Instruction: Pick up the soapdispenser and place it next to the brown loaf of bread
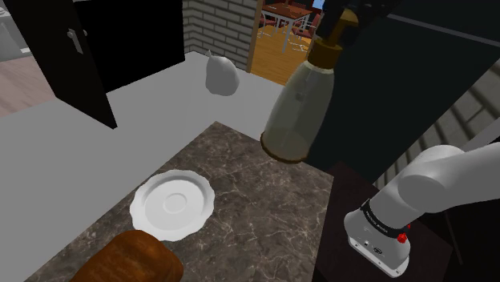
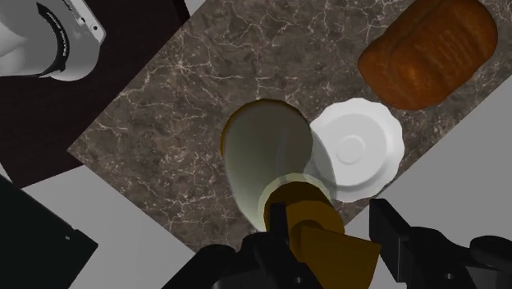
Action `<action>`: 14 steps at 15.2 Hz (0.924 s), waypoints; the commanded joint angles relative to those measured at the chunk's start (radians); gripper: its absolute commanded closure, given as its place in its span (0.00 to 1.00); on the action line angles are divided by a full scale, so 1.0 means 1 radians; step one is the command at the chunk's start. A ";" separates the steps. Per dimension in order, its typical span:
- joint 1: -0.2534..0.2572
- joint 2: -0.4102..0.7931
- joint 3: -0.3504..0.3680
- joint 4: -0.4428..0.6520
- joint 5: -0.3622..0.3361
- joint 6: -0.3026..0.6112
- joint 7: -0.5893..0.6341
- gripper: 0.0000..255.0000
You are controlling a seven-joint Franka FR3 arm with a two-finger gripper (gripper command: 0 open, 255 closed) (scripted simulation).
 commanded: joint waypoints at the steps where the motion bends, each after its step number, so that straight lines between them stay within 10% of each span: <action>1: -0.012 0.042 0.058 0.045 -0.001 0.013 0.051 1.00; 6: -0.067 0.197 0.265 0.200 -0.053 0.047 0.208 1.00; 14: -0.042 0.130 0.240 0.049 -0.016 0.138 0.174 1.00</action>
